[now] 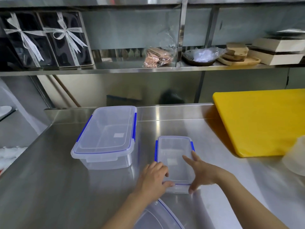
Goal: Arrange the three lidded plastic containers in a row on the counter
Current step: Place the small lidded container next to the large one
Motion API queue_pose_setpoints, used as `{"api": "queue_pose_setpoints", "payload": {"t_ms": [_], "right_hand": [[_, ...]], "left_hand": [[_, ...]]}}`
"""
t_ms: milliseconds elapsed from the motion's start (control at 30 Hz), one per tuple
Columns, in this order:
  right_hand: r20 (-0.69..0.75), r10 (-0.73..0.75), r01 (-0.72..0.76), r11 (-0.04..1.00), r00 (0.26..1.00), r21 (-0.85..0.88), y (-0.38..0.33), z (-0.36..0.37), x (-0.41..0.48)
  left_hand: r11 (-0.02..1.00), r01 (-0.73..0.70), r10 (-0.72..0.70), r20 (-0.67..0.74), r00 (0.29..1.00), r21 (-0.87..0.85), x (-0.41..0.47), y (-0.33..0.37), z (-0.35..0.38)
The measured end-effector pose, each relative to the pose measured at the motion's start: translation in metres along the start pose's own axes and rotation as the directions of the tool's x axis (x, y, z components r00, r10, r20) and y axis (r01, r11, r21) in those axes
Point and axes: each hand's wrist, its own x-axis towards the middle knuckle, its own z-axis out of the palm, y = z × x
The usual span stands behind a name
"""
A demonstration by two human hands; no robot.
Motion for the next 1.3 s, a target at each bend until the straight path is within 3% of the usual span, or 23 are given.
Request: {"api": "queue_pose_setpoints", "payload": {"t_ms": [133,300,467,633,700,1033,1233,1300], "right_hand": [[-0.15,-0.065,0.07,0.997,0.987,0.027,0.001,-0.007,0.012],[-0.203,-0.054,0.056,0.998,0.978,0.005,-0.003,-0.014,0.033],[-0.2,-0.018,0.017,1.0,0.98,-0.007,-0.006,-0.025,0.065],[-0.203,0.001,0.013,0.998,0.979,0.067,-0.005,-0.035,0.105],[-0.169,-0.005,0.017,0.997,0.986,0.069,-0.004,-0.037,0.12],[-0.156,-0.022,0.021,1.0,0.988,-0.004,-0.001,-0.056,0.158],[-0.276,-0.007,-0.054,0.976,0.961,-0.213,-0.011,-0.036,0.133],[-0.362,-0.009,-0.054,0.985,0.932,-0.162,-0.017,-0.031,0.127]], "left_hand": [[0.995,-0.035,0.049,-0.158,0.986,0.09,0.006,-0.001,0.002],[0.983,0.043,0.004,-0.252,0.968,0.179,0.018,-0.001,0.005],[0.994,0.085,-0.065,-0.265,0.962,0.066,0.037,-0.011,0.008],[0.984,0.175,-0.176,0.026,0.984,0.04,0.054,-0.047,0.028],[0.979,0.188,-0.194,0.08,0.978,0.075,0.061,-0.055,0.032],[0.956,0.25,-0.275,0.178,0.945,0.152,0.1,-0.071,0.041],[0.967,0.251,-0.255,0.231,0.939,0.048,0.086,-0.062,0.021],[0.963,0.268,-0.256,0.225,0.94,-0.023,0.083,-0.061,0.009]]}}
